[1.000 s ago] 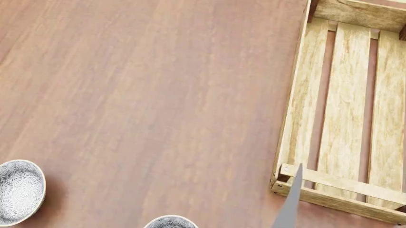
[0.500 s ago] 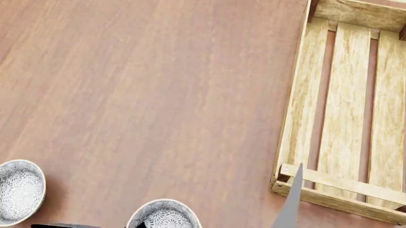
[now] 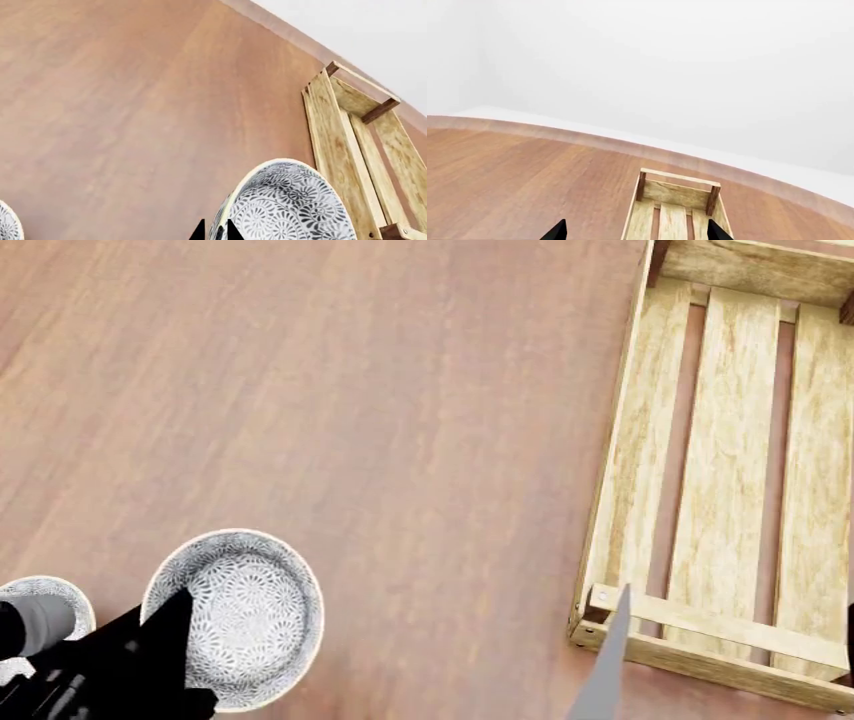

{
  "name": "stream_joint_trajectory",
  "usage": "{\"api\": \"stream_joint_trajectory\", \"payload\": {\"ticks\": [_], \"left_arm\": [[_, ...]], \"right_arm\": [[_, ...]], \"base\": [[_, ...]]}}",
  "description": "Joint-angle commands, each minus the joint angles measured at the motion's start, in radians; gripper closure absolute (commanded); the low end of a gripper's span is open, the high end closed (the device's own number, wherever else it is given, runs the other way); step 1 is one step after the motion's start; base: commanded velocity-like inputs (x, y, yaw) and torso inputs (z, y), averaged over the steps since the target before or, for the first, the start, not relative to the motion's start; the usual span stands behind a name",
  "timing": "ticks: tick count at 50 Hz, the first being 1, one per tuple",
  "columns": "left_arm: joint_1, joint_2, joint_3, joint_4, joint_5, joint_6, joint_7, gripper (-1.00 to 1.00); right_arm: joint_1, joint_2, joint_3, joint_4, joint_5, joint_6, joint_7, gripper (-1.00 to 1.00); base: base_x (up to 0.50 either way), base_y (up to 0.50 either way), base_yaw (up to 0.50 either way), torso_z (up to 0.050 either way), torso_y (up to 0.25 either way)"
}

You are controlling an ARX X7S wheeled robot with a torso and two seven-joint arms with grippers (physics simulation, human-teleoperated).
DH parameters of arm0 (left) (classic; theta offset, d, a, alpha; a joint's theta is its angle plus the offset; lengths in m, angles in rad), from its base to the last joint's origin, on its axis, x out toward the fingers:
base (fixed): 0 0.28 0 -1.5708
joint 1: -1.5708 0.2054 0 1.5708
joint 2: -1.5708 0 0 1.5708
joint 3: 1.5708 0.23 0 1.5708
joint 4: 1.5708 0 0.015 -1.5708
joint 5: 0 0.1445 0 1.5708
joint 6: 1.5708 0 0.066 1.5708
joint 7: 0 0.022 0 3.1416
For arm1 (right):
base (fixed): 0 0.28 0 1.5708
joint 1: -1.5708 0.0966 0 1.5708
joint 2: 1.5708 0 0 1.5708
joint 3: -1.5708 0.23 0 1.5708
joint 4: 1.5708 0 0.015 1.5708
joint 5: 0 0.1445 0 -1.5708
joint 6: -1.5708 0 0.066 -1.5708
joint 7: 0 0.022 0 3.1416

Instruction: Stack the right bowl on the left bowl and place them in the tray.

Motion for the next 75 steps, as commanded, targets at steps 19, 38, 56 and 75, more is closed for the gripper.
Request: {"api": "stream_joint_trajectory", "payload": {"ticks": [19, 38, 56, 75], "left_arm": [[-0.048, -0.206, -0.269, -0.004, -0.176, 0.0, -0.098, 1.0], [0.004, -0.226, -0.356, -0.061, -0.272, 0.029, -0.16, 1.0], [0.003, -0.197, -0.345, -0.153, -0.362, 0.005, -0.269, 1.0], [0.008, -0.137, -0.31, -0.245, -0.326, 0.029, -0.156, 1.0]], "right_arm": [[-0.02, -0.021, 0.042, 0.001, -0.013, -0.008, -0.003, -1.0], [-0.017, -0.015, 0.04, 0.001, -0.013, -0.012, -0.002, -1.0], [-0.014, -0.006, 0.037, 0.0, -0.015, -0.015, -0.002, -1.0], [-0.003, -0.001, 0.028, 0.0, -0.014, -0.024, -0.001, -1.0]], "base": [[0.0, 0.0, 0.0, 0.0, 0.0], [0.0, 0.0, 0.0, 0.0, 0.001], [0.0, 0.0, 0.0, 0.0, 0.0], [0.0, 0.0, 0.0, 0.0, 0.0]]}}
